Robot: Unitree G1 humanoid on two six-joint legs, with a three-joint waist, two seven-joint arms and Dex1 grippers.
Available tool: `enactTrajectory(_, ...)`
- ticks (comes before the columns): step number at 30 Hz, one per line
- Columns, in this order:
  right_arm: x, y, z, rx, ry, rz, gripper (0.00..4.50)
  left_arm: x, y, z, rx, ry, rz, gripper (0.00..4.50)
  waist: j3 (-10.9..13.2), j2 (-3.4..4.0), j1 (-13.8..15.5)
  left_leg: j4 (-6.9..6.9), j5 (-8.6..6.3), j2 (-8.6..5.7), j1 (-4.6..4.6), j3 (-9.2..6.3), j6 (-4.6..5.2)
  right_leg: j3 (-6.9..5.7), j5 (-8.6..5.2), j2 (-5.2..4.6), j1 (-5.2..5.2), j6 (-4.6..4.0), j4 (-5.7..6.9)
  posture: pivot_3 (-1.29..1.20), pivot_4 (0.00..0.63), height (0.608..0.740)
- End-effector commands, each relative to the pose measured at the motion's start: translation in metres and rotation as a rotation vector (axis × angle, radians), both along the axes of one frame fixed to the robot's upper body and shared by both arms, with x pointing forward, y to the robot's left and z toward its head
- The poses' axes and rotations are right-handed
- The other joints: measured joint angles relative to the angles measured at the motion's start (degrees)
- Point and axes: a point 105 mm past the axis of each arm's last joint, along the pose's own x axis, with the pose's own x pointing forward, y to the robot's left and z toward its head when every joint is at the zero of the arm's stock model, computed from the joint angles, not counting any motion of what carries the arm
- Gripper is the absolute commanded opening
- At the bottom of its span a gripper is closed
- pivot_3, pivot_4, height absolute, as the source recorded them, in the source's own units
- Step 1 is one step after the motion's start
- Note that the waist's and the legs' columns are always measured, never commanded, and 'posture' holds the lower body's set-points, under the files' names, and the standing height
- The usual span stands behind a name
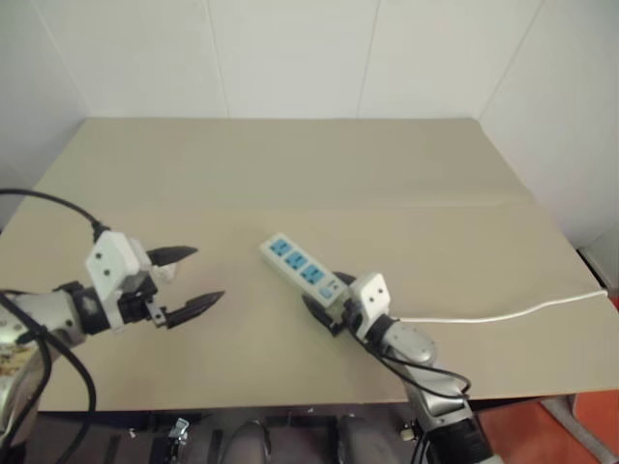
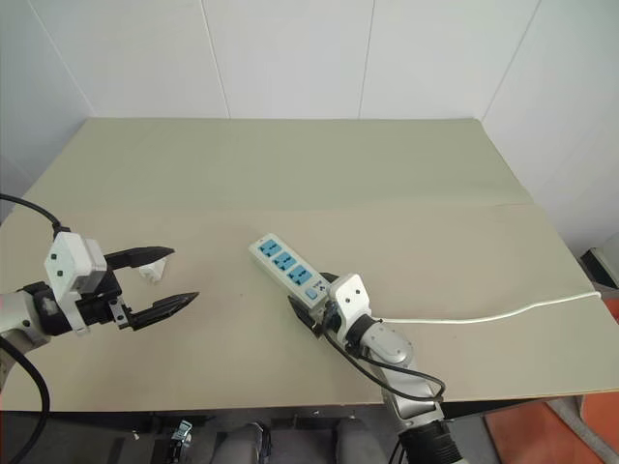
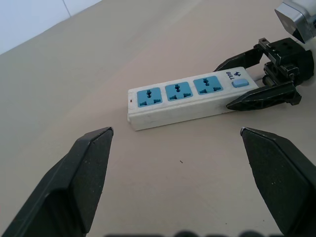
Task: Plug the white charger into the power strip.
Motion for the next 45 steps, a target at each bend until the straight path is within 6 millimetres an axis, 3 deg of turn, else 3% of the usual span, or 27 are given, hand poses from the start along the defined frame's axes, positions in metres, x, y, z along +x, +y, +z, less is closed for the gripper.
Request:
enactTrajectory(1, -0.002, 0.006, 0.004, 0.002, -0.029, 0.021, 4.48, 0.000, 0.001, 0.006, 0.015, -0.040, -0.009, 4.50, 0.00, 0.00, 0.00, 0.00, 0.00, 0.00, 0.00, 0.00, 0.00, 0.00, 0.00, 0.00, 0.00, 0.00, 0.00, 0.00, 0.150, 0.740)
enactTrajectory(13, 0.007, 0.014, -0.016, -0.025, 0.058, 0.004, 4.48, 0.001, 0.002, 0.005, 0.015, -0.050, -0.009, 4.50, -0.17, -0.21, -0.96, 0.00, 0.00, 0.08, 0.40, 0.00, 0.00, 0.00, 0.02, 0.08, 0.35, -0.03, 0.06, 0.00, 0.150, 0.740)
enactTrajectory(18, 0.011, 0.014, -0.019, -0.025, 0.081, 0.010, 3.44, 0.000, 0.003, 0.007, 0.021, -0.058, -0.006, 4.50, -0.18, -0.22, -1.34, 0.00, 0.00, 0.08, 0.86, 0.00, 0.00, 0.00, 0.00, 0.08, 0.80, -0.01, 0.01, 0.00, 0.150, 0.740)
enactTrajectory(23, 0.017, 0.013, -0.015, -0.023, 0.061, 0.019, 3.44, 0.000, 0.003, 0.008, 0.022, -0.063, -0.004, 4.50, -0.20, -0.25, -1.42, 0.00, 0.00, 0.14, 0.97, 0.01, 0.00, 0.04, -0.02, 0.15, 0.85, 0.02, 0.02, 0.00, 0.150, 0.740)
enactTrajectory(26, 0.027, 0.010, -0.001, -0.029, -0.019, 0.037, 3.44, 0.000, 0.003, 0.008, 0.022, -0.064, -0.006, 4.50, -0.20, -0.25, -1.47, 0.00, 0.00, 0.16, 1.00, 0.03, 0.00, 0.07, -0.03, 0.18, 0.86, 0.04, 0.02, 0.00, 0.150, 0.740)
enactTrajectory(31, 0.032, 0.009, 0.040, 0.010, -0.168, 0.203, 3.44, 0.003, 0.003, 0.010, 0.032, -0.065, -0.021, 4.50, -0.15, -0.18, -1.31, 0.00, 0.00, 0.15, 0.92, 0.03, 0.00, 0.06, -0.03, 0.18, 0.81, 0.04, 0.01, 0.00, 0.150, 0.740)
enactTrajectory(35, 0.020, 0.010, 0.053, -0.030, -0.250, 0.428, 3.44, 0.005, 0.003, 0.013, 0.042, -0.069, -0.035, 4.50, -0.13, -0.14, -1.24, 0.00, 0.00, 0.13, 0.43, -0.03, 0.00, -0.02, 0.03, 0.15, 0.47, -0.05, -0.06, 0.00, 0.150, 0.740)
enactTrajectory(39, 0.011, 0.006, 0.046, -0.093, -0.276, 0.605, 3.44, 0.006, 0.004, 0.015, 0.048, -0.068, -0.040, 4.50, -0.13, -0.14, -1.36, -0.02, -0.13, 0.12, 0.30, 0.00, 0.13, -0.03, 0.01, 0.09, 0.38, -0.03, -0.17, 0.00, 0.150, 0.740)
enactTrajectory(45, 0.005, 0.003, 0.016, -0.226, -0.183, 0.817, 3.44, 0.006, 0.009, 0.017, 0.059, -0.055, -0.041, 4.50, -0.12, -0.13, -1.35, -0.01, -0.12, 0.07, 0.20, 0.02, 0.13, -0.02, 0.01, 0.02, 0.20, -0.03, -0.08, 0.00, 0.150, 0.740)
